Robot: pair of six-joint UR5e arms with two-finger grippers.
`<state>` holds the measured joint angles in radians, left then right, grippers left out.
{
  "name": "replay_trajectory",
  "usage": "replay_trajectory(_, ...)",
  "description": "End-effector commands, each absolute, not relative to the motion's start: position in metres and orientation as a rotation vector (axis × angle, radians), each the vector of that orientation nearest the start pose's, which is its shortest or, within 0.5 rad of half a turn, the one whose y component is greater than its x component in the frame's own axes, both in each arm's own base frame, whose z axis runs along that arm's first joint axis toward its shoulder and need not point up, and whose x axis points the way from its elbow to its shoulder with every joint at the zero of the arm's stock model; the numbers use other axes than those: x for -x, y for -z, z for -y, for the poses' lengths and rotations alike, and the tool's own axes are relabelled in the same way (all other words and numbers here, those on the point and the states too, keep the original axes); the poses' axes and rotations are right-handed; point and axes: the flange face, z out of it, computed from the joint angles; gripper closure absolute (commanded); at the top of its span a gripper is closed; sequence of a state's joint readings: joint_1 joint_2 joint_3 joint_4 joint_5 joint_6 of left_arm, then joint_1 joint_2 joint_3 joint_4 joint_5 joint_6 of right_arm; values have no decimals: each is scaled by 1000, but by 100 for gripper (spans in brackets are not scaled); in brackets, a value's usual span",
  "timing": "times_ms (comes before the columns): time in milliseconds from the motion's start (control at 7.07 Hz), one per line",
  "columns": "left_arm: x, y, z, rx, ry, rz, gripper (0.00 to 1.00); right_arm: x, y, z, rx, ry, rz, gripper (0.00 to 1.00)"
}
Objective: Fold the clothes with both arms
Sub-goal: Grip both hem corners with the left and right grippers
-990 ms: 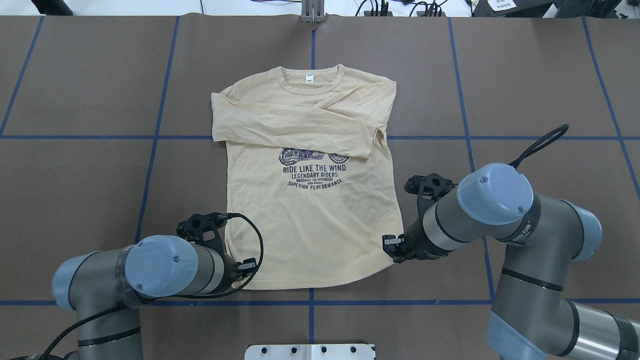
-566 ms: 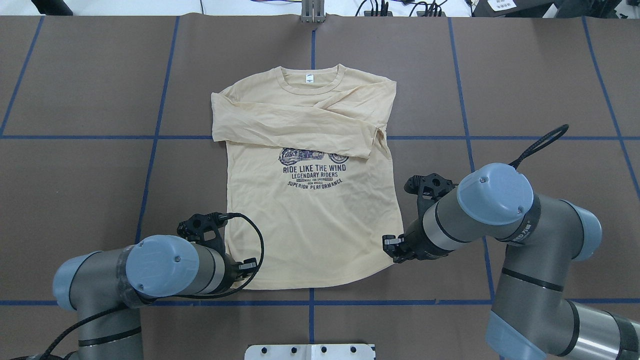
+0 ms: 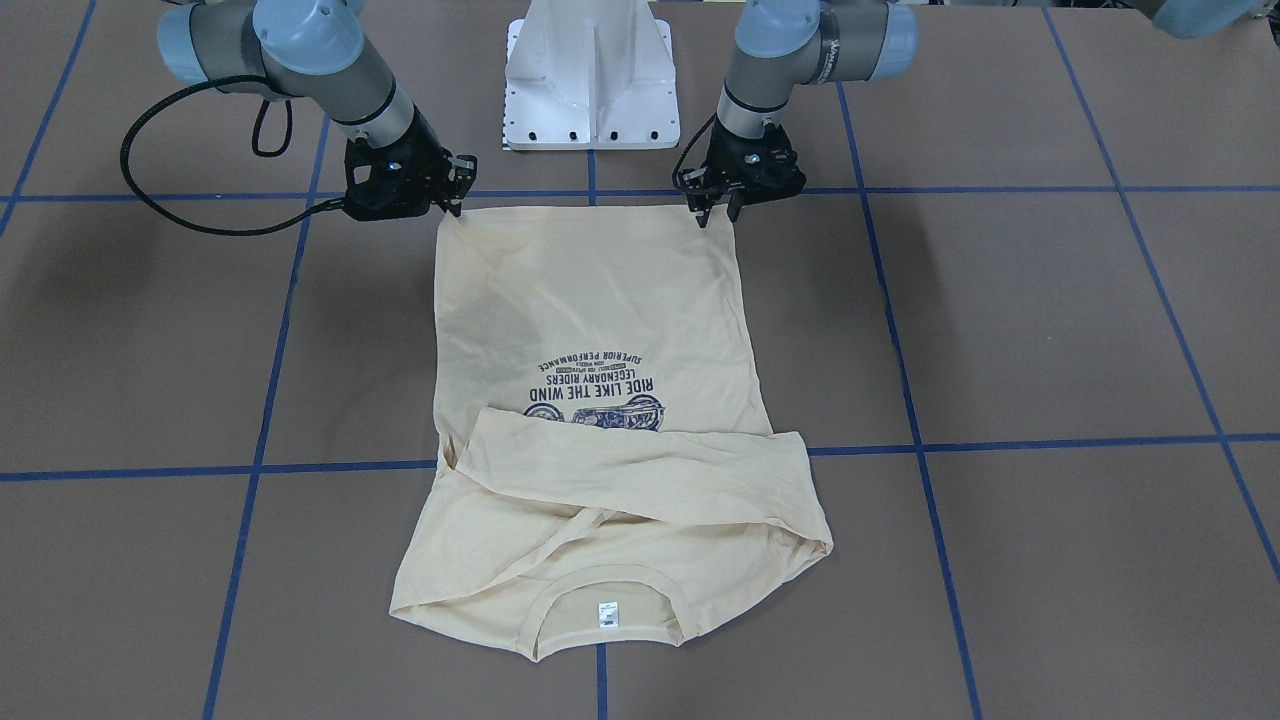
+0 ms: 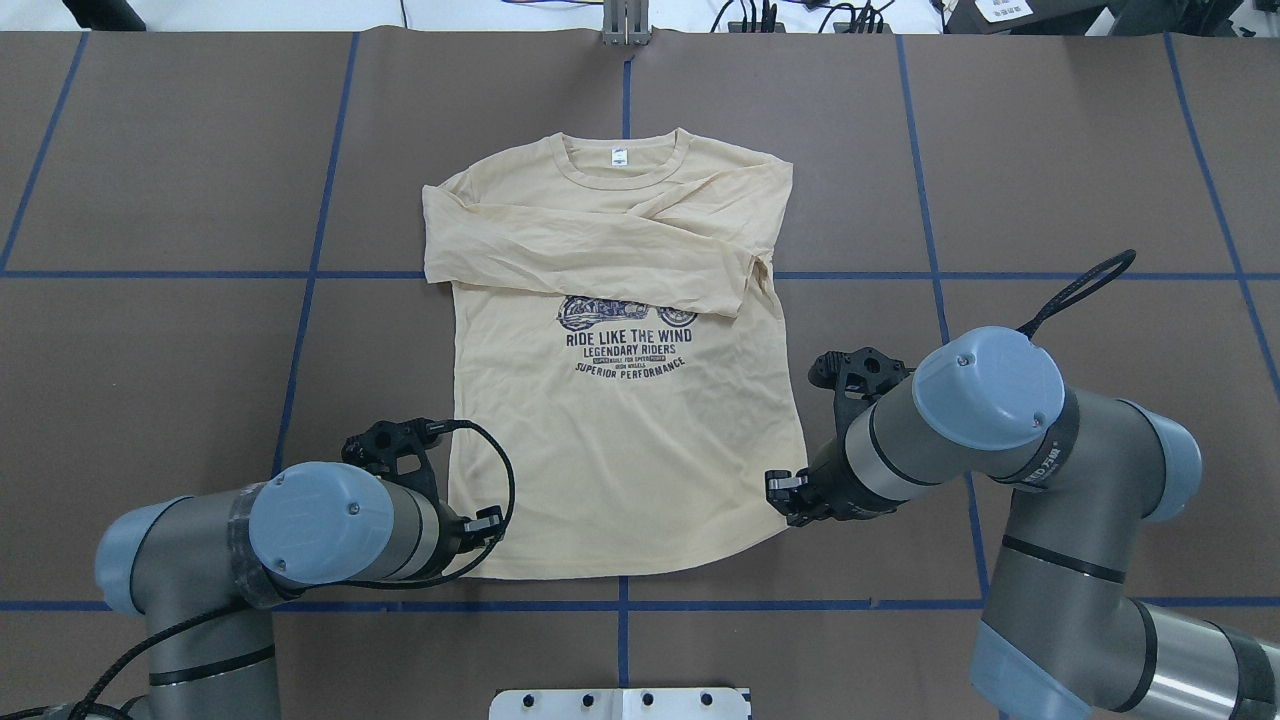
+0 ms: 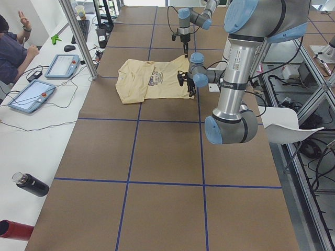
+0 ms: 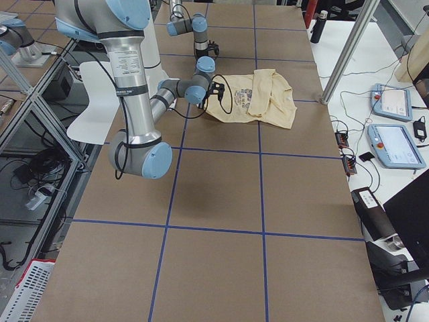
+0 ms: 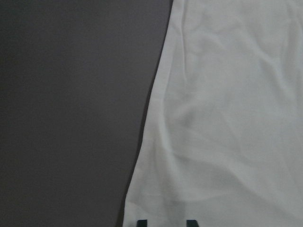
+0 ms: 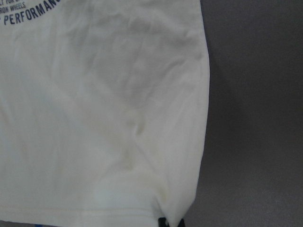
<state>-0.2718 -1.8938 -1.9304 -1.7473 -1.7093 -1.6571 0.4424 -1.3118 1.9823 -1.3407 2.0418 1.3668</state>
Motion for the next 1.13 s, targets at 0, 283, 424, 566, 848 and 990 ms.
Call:
replay_trajectory(0,-525,-309,270,51,276,-853,25,458,-307,314,136,-7,973,100)
replay_trajectory(283,-528,-311,264,58,269,-827,30,458,-308,314,136,-7,972,100)
replay_trajectory(424,-528,-312,264,58,270,-825,32,458,-308,314,136,-7,972,100)
replay_trajectory(566,-529,-313,262,59,267,-824,32,458,-308,314,136,-7,972,100)
replay_trajectory(848,-529,-311,262,59,267,-827,37,458,-308,315,136,-9,972,100)
replay_trajectory(990,-530,-312,262,60,265,-825,45,458,-309,315,136,-9,971,100)
